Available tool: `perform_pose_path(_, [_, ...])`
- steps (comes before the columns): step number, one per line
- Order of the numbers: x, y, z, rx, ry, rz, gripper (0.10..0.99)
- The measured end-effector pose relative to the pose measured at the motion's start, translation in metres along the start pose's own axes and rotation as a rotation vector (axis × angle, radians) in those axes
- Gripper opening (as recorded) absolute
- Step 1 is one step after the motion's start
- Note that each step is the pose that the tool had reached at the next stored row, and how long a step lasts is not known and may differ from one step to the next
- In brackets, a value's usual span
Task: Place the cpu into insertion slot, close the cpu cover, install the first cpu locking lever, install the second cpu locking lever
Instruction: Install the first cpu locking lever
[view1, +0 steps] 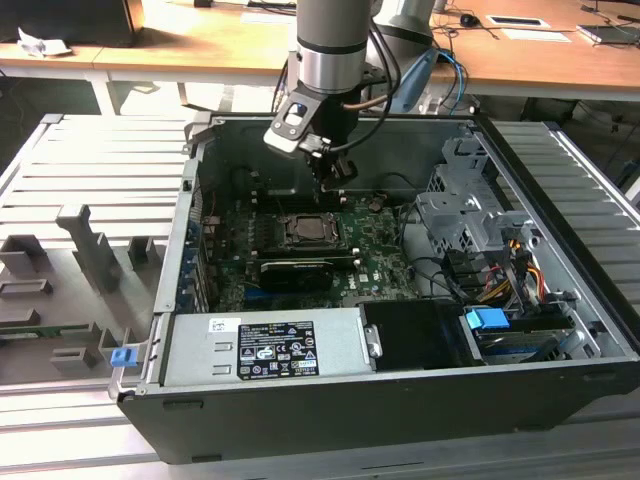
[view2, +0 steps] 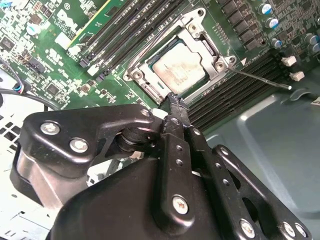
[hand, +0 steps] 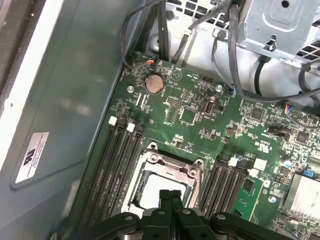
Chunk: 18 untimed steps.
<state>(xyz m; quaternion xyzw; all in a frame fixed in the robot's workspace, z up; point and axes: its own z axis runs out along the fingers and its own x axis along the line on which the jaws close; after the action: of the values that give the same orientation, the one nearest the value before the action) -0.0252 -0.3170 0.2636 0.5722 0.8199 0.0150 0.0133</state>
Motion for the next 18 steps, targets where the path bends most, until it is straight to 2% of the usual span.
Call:
perform_pose_path(6, [0.0000, 0.0000, 0.0000, 0.001, -0.0021, -0.045, 0.106])
perform_pose_path(18, [0.0000, 0.0000, 0.0000, 0.001, -0.0019, -0.090, 0.106])
